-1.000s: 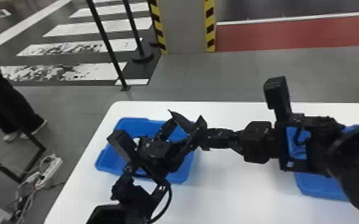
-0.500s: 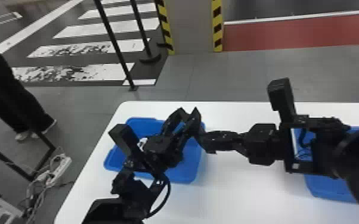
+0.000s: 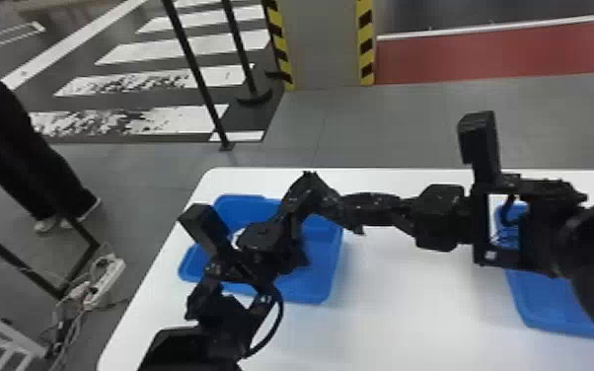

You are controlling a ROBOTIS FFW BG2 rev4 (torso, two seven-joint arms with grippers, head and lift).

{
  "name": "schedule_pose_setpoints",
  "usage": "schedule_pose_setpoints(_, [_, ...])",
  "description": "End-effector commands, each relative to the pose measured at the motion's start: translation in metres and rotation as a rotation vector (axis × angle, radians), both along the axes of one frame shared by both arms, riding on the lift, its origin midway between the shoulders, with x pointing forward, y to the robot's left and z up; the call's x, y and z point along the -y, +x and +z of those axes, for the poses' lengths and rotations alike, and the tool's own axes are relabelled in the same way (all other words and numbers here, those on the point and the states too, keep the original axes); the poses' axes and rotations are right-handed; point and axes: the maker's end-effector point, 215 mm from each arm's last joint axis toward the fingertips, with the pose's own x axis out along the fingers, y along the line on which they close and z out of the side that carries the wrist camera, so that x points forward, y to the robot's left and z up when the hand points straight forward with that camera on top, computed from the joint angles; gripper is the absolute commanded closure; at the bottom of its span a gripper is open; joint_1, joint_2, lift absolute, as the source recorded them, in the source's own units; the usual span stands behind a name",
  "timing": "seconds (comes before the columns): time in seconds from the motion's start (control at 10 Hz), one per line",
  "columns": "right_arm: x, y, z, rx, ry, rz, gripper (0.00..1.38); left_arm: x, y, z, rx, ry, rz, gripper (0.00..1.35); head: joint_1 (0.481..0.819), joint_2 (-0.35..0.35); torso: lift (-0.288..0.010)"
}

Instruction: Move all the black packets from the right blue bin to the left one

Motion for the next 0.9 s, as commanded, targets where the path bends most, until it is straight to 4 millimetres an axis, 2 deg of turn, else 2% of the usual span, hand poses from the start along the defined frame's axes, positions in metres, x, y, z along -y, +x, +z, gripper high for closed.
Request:
schedule_pose_setpoints(0.0, [0.008,0.02,0.009,0.022,0.061,-0.042,0.63,-0.003,0.0,0.008,0.028,-0.008,0.012,1.22,0.695,0.284,-0.11])
schedule_pose_setpoints(0.1, [0.021,0.03,0.023,0.062,0.105,-0.077,0.12,-0.013,0.0,0.015,0.053,-0.004,0.034,1.22,0.695,0.281,-0.11])
schedule_pose_setpoints(0.2, [0.042,0.037,0.031,0.089,0.122,-0.126,0.02,-0.025,-0.001,0.018,0.067,0.008,0.062,1.22,0.695,0.275,-0.11])
schedule_pose_setpoints(0.3, [0.071,0.044,0.034,0.107,0.124,-0.197,0.14,-0.043,-0.003,0.021,0.092,0.03,0.116,1.22,0.686,0.267,-0.11])
schedule_pose_setpoints(0.4, [0.097,0.048,0.026,0.09,0.135,-0.259,0.22,-0.064,-0.001,0.018,0.124,0.07,0.185,1.22,0.676,0.256,-0.11])
schedule_pose_setpoints(0.6, [0.144,0.055,0.02,0.094,0.127,-0.362,0.26,-0.103,-0.006,0.009,0.163,0.205,0.307,1.22,0.678,0.239,-0.11])
schedule_pose_setpoints(0.7, [0.158,0.057,0.021,0.1,0.124,-0.391,0.26,-0.113,-0.007,-0.001,0.151,0.252,0.338,1.22,0.681,0.237,-0.11])
schedule_pose_setpoints(0.8, [0.169,0.058,0.023,0.108,0.123,-0.413,0.26,-0.119,-0.006,-0.018,0.13,0.289,0.354,1.22,0.686,0.233,-0.11])
